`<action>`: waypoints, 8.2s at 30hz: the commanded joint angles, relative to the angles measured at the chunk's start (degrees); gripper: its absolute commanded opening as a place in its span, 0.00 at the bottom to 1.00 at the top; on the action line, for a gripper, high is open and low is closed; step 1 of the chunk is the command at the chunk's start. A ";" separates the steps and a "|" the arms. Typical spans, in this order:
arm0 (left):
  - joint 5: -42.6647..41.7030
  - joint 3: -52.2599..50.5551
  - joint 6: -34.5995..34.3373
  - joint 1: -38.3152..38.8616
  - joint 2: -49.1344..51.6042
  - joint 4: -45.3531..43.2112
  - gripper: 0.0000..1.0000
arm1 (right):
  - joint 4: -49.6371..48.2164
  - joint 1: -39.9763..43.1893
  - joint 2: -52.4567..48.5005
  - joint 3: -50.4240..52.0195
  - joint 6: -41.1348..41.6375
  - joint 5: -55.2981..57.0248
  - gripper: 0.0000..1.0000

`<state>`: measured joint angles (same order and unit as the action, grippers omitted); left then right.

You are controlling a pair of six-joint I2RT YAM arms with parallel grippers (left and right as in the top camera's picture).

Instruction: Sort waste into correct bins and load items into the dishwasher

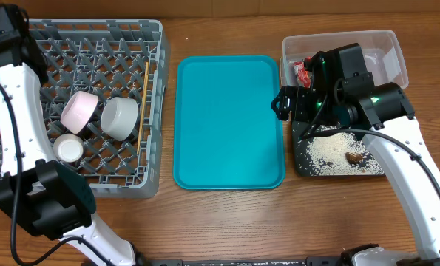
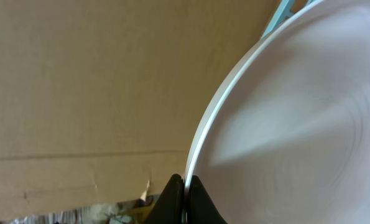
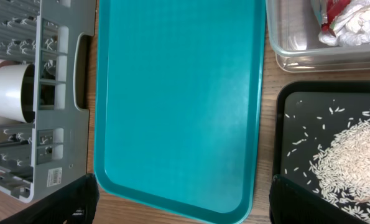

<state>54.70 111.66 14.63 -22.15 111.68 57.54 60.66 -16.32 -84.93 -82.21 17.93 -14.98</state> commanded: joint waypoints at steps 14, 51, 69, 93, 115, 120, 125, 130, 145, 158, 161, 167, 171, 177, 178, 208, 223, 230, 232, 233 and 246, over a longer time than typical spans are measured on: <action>-5.25 0.09 9.53 -1.07 2.19 -5.51 0.04 | -0.61 -0.11 0.00 -0.22 -0.33 0.35 0.89; 0.63 0.09 0.00 14.73 5.75 6.49 0.61 | -2.32 -0.11 0.00 -0.22 -0.35 1.42 0.88; -33.05 0.11 -5.90 30.62 -26.62 18.32 1.00 | -2.01 -0.04 0.07 -0.31 -0.37 1.44 0.88; -50.07 0.11 -23.02 34.18 -42.27 26.69 1.00 | -3.54 -0.07 17.59 -4.76 -5.95 1.95 1.00; -50.07 0.11 -23.02 34.18 -34.07 26.67 1.00 | -5.05 0.28 35.28 6.91 -24.44 14.08 1.00; -50.10 0.11 -23.02 34.18 -31.52 26.64 1.00 | -21.62 1.73 44.57 26.32 -23.98 13.75 1.00; -50.10 0.11 -23.02 34.18 -28.76 26.67 1.00 | -32.72 1.73 55.15 43.17 -23.98 13.40 1.00; -50.10 0.11 -23.02 34.18 -26.23 26.64 1.00 | -40.98 1.73 64.89 56.83 -23.98 13.40 1.00; -50.10 0.11 -23.02 34.18 -18.18 26.62 1.00 | -60.50 1.66 84.78 81.09 -23.98 13.40 1.00; -50.10 0.11 -23.02 34.18 -13.53 26.60 1.00 | -55.95 1.07 84.63 81.74 -23.98 13.44 1.00; -50.10 0.11 -23.02 34.18 -13.33 26.58 1.00 | -55.98 1.07 84.59 81.74 -23.98 13.44 1.00; -50.10 0.11 -23.02 34.18 -13.31 26.58 1.00 | -55.98 1.07 84.59 81.74 -23.98 13.44 1.00; -50.21 0.11 -23.02 34.07 -13.44 26.53 1.00 | -55.98 1.07 84.59 81.74 -23.98 13.44 1.00; -47.80 0.09 -21.77 36.35 -18.78 28.92 1.00 | -55.98 1.07 84.59 81.74 -23.98 13.44 1.00; -46.53 0.09 -20.94 36.57 -19.85 28.41 1.00 | -55.98 1.07 84.59 81.74 -23.98 13.44 1.00; -51.54 -80.65 -16.68 20.39 -93.48 -39.47 1.00 | -55.98 1.07 84.59 81.74 -23.98 13.44 1.00; -52.68 -109.68 -19.63 20.31 -111.51 -55.34 1.00 | -55.98 1.07 84.59 81.74 -23.98 13.44 1.00; -54.31 -111.38 -19.78 20.28 -111.47 -54.29 1.00 | -55.98 1.07 84.59 81.74 -23.98 13.44 1.00; -54.34 -111.38 -19.78 20.28 -111.38 -53.16 1.00 | -55.98 1.07 84.59 81.74 -23.98 13.44 1.00; -54.31 -111.38 -19.78 20.28 -111.36 -53.20 1.00 | -55.98 1.07 84.59 81.74 -23.98 13.44 1.00; -54.31 -111.38 -19.78 20.28 -111.36 -53.13 1.00 | -55.98 1.07 84.59 81.74 -23.98 13.44 1.00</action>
<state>1.19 0.47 -4.36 -1.54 0.95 4.45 5.13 -15.05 -0.80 -1.06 -5.98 -2.09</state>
